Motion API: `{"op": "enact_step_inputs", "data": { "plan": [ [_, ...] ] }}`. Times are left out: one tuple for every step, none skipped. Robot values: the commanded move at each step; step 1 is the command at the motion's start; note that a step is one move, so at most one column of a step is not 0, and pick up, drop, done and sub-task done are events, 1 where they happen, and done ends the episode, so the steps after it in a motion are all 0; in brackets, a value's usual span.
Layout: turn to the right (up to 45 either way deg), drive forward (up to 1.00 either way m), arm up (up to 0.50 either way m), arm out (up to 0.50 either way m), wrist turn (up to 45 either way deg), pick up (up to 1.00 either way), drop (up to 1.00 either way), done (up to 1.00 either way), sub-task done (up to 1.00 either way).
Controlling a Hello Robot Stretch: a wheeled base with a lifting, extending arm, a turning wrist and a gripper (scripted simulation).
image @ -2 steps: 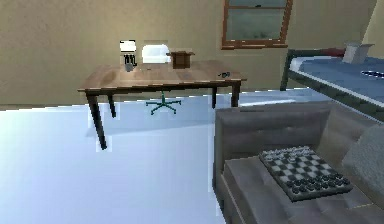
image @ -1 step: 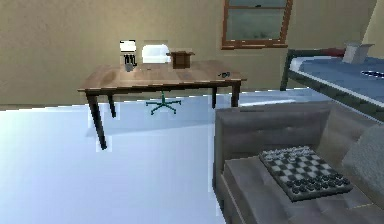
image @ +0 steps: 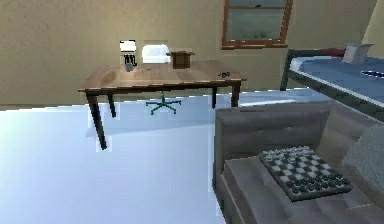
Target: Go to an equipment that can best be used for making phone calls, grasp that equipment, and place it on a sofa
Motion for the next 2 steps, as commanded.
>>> {"op": "enact_step_inputs", "data": {
  "plan": [
    [0.0, 0.0, 0.0, 0.0, 12.0, 0.0, 0.0, 0.0, 0.0],
    [0.0, 0.0, -0.3, 0.0, 0.0, 0.0, 0.0, 0.0, 0.0]
  ]
}}
